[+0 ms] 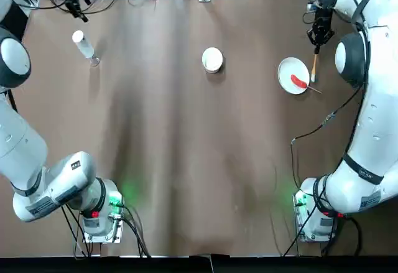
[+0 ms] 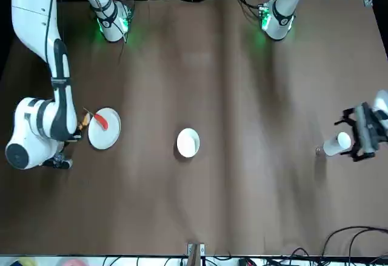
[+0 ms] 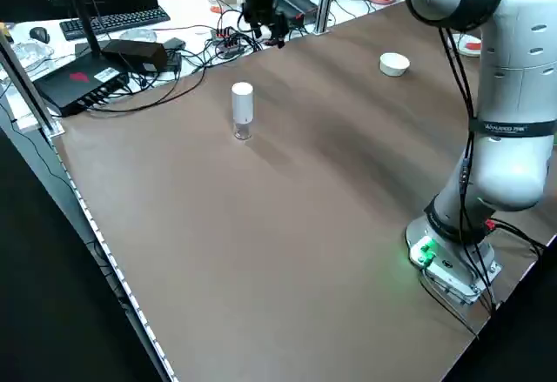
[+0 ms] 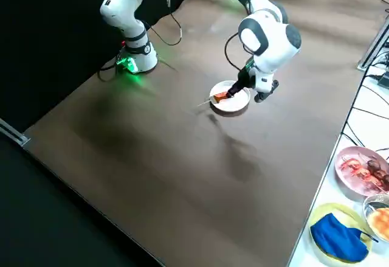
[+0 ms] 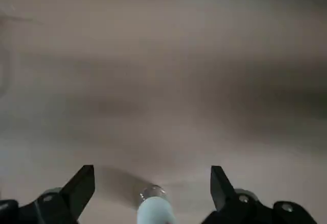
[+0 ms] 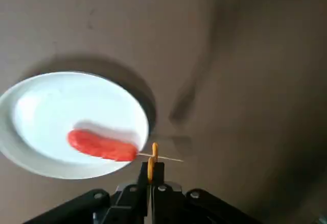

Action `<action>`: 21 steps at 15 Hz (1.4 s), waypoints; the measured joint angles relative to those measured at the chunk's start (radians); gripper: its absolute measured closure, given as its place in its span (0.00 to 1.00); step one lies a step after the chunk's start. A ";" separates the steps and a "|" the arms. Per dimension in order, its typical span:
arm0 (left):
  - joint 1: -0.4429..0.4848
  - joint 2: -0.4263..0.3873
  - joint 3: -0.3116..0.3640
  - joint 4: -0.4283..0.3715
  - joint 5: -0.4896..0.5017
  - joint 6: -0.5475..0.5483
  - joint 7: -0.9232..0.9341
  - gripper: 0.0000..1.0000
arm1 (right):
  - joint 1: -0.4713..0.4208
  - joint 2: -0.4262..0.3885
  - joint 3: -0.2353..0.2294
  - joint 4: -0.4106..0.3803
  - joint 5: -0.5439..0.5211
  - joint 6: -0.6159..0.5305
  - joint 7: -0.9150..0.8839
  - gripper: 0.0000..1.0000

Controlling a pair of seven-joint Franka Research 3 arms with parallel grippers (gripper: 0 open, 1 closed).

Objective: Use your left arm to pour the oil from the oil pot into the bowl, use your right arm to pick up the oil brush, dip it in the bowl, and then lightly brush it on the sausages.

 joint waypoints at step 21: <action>-0.215 -0.152 -0.027 -0.050 0.190 -0.172 -1.499 0.00 | 0.122 0.046 0.073 0.022 0.154 0.066 0.170 0.96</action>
